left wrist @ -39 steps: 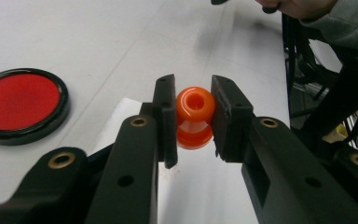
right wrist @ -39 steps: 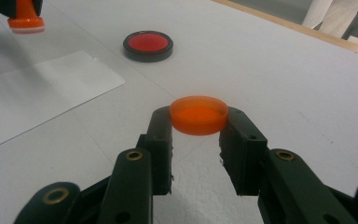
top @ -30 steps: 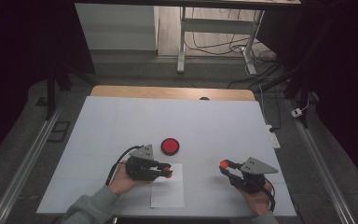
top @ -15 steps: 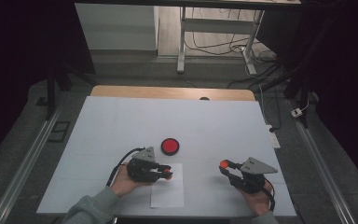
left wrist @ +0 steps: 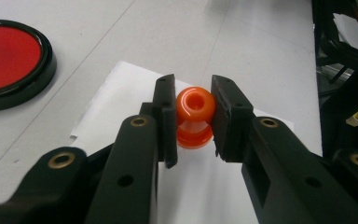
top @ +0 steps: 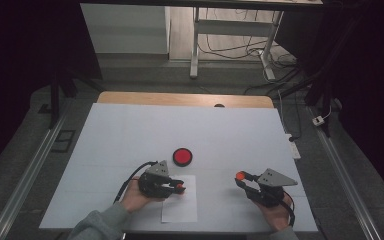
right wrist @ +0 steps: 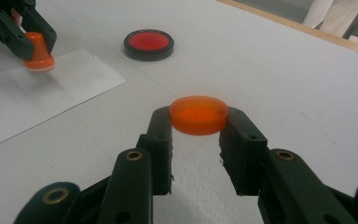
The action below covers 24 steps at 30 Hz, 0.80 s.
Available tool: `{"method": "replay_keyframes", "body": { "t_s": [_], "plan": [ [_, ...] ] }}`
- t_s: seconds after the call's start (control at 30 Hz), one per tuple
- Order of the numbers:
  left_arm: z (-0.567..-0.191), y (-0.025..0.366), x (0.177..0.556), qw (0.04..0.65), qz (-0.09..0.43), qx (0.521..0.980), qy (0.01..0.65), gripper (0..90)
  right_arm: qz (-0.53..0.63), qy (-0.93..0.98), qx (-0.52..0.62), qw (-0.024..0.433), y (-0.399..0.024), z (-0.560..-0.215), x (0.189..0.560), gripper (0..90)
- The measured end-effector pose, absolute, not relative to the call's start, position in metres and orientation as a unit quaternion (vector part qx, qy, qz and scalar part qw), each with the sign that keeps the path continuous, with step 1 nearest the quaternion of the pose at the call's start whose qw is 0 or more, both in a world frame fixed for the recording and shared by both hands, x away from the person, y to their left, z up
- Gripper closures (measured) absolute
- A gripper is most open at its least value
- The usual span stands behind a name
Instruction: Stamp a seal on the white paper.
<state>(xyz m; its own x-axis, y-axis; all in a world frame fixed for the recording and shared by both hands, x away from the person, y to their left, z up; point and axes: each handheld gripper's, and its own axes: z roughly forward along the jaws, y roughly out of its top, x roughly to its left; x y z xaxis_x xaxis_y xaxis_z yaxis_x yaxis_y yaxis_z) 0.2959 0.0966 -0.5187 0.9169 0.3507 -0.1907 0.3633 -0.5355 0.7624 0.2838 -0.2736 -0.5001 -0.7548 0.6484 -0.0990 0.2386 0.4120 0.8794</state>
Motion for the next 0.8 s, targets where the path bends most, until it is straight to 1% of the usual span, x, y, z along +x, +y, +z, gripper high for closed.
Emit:
{"method": "replay_keyframes", "body": {
  "t_s": [0.8],
  "plan": [
    [-0.5272,0.0915,0.2945,0.417,0.021,0.885,0.205,72.6,0.471,0.811,0.271,0.215,-0.2729,-0.5006,0.2840,64.7]
  ]
}}
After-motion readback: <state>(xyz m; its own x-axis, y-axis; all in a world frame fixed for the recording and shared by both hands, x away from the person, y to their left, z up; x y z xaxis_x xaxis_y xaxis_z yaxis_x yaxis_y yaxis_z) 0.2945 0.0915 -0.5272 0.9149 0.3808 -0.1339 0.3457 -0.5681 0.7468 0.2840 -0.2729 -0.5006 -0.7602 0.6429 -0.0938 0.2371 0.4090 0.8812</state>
